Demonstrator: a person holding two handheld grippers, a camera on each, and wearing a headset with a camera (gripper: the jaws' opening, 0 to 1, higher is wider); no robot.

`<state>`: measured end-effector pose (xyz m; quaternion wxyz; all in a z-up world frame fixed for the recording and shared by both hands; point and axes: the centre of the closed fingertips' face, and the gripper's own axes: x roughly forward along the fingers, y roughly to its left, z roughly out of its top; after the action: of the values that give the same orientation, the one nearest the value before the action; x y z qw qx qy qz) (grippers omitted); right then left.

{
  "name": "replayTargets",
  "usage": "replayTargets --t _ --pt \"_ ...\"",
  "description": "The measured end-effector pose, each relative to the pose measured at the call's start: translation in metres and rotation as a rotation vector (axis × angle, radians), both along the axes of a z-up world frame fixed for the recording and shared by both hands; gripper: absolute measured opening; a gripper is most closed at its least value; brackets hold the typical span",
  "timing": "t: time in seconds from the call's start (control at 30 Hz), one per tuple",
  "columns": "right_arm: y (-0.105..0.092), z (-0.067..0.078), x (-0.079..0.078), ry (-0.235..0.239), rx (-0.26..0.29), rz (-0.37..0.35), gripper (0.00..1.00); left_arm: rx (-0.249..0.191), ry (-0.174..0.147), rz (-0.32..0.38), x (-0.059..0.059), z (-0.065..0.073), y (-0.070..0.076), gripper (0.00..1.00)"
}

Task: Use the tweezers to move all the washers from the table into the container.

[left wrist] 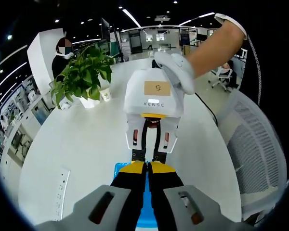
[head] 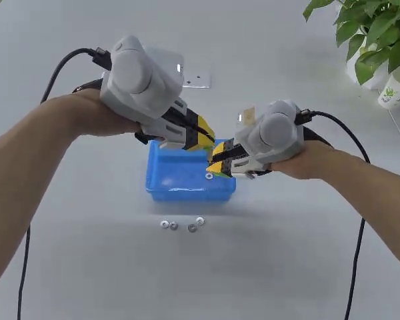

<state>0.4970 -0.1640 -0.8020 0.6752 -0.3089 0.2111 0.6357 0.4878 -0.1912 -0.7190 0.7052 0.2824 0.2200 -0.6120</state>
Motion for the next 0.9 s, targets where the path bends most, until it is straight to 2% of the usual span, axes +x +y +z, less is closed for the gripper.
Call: replayTargets --t 0.43,0.9 --pt "0.002 0.008 -0.02 -0.012 0.012 0.003 0.11 0.017 0.001 -0.006 -0.02 0.008 0.002 0.05" --pt "0.004 -0.006 -0.046 0.02 0.012 0.011 0.12 0.021 0.031 -0.008 -0.041 -0.006 0.002 0.05"
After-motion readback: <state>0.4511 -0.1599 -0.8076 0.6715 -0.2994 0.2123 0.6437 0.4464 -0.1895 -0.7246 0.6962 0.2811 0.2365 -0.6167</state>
